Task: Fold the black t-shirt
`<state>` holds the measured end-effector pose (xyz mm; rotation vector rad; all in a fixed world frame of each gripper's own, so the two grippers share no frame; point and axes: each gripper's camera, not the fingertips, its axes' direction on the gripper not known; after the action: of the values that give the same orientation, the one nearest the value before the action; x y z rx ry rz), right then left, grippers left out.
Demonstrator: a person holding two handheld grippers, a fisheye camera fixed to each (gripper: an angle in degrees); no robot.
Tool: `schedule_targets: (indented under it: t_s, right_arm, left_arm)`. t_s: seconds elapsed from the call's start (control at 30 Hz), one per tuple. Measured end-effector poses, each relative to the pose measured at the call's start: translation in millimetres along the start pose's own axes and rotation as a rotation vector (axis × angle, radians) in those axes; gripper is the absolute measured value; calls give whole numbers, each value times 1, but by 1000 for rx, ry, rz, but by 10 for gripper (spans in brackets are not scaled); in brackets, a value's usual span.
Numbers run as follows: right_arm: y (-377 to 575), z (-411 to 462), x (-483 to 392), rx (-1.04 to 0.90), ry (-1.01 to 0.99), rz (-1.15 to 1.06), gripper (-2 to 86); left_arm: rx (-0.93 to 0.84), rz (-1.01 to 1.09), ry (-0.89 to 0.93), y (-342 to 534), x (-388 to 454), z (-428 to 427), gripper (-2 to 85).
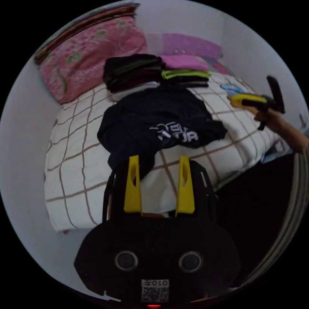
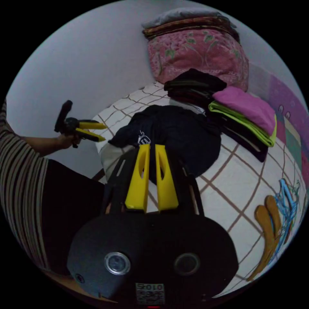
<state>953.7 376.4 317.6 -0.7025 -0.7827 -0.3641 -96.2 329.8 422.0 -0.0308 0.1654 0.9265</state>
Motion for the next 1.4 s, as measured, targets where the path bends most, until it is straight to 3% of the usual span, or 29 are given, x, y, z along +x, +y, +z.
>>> schedule_targets:
  t_s: [0.27,0.4,0.57,0.77,0.9,1.13,1.3,1.4]
  right_arm:
    - [-24,96,-95,70,91,115,28]
    - [-22,129,-123,87,132,201,31]
    - [-16,184,-152,23,182,276,30]
    - [-26,257,-162,-38,153,263,31]
    - [-41,304,-164,-79,111,218,32]
    - [-79,387,-159,-149,94,149,42]
    - [-105,428,-141,-187,151,96,60]
    - [-121,459,-120,-242,202,71,72]
  left_arm:
    - [-105,211,167,-23,-54,89,149]
    - [-198,241,183,-31,-80,118,101]
    - [-141,142,250,-34,-135,106,21]
    - [43,410,430,7,-192,30,1]
    - [-112,510,311,55,-235,13,1]
    - [-309,145,299,102,-299,64,25]
    - [-66,-7,310,74,-320,62,65]
    - [-20,-48,312,36,-331,78,83]
